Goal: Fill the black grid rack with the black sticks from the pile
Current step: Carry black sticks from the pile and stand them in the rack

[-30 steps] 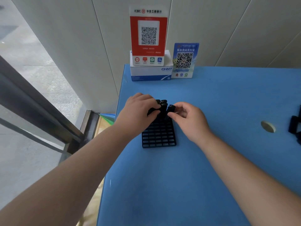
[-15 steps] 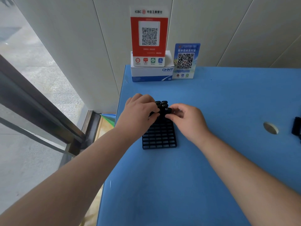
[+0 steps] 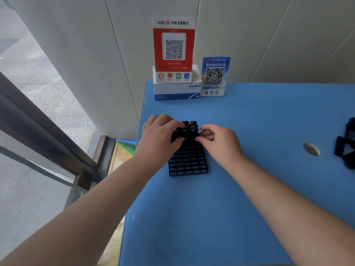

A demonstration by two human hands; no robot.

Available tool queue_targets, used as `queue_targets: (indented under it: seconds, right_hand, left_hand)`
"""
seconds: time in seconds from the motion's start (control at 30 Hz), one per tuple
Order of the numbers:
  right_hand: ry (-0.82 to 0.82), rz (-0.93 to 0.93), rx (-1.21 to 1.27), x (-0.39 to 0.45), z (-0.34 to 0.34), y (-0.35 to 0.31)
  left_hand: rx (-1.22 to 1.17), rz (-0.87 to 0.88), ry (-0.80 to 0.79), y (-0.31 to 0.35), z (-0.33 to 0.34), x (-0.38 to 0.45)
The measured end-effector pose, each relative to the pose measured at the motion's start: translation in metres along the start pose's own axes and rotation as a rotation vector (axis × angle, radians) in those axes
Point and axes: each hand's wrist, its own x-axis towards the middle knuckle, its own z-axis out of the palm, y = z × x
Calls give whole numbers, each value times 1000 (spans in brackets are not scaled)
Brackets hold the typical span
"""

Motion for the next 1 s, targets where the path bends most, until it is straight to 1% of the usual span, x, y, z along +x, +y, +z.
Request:
queue_targets:
  seconds: [0.07,0.13,0.3,0.4,0.53,0.6,0.7,0.87,1.0]
  right_hand:
    - [35,30,5,-9,-3,4]
    - [68,35,12,-19,-7,7]
    - [189,26,0,-40,-37,14]
    - [240,16,-32,-56,-65,24]
    - [249,70,-198,-86,-113,42]
    - [239,99,-350,-109,-141,51]
    - [225,138,-588,-146,-182,64]
    - [285,223,-673,-209,-233,90]
    - [238,265,-653,-259,-269,116]
  left_hand:
    - [-24,-23,7,1,-1,-2]
    - [-59,-10,1,6,-5,-3]
    - [-63,153,-8,33,-15,5]
    - [-12,201,-85,51,-8,6]
    - [72,203,-233,79,10,0]
    - [104,208,-295,100,20,-5]
    - [146,268,-316,139,30,-15]
    - [182,356,-307,218,44,-34]
    - [192,362,-311,279,53,-58]
